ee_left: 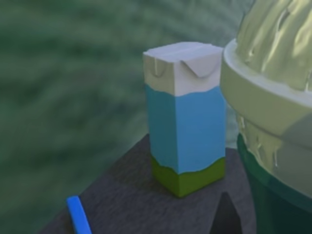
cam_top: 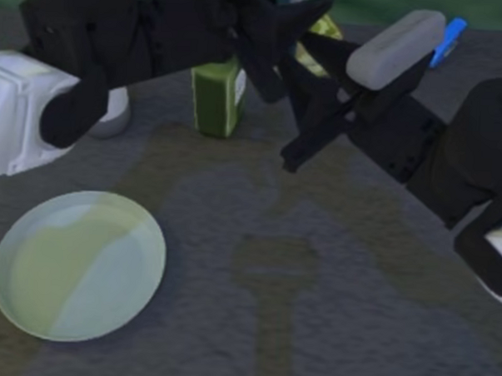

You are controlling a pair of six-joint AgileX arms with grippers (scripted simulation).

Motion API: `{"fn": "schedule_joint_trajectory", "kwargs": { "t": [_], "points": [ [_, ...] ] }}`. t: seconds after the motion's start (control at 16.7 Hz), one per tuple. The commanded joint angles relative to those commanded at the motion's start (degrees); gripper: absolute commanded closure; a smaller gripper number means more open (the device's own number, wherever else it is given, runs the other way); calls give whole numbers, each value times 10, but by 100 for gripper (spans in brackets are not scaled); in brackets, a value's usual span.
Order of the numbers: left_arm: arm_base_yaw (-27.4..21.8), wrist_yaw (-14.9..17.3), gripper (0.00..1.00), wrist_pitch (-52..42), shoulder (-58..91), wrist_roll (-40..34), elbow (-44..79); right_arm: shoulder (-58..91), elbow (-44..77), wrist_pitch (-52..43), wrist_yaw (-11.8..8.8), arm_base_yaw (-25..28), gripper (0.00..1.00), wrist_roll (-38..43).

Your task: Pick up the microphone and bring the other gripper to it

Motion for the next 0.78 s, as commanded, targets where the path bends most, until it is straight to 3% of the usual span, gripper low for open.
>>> {"fn": "schedule_joint_trajectory", "kwargs": {
  "t": [0.3, 0.78],
  "points": [
    [0, 0, 100, 0, 0, 0, 0, 0, 0, 0, 0, 0, 2, 0],
    [0, 0, 100, 0, 0, 0, 0, 0, 0, 0, 0, 0, 0, 0]
  ]
}}
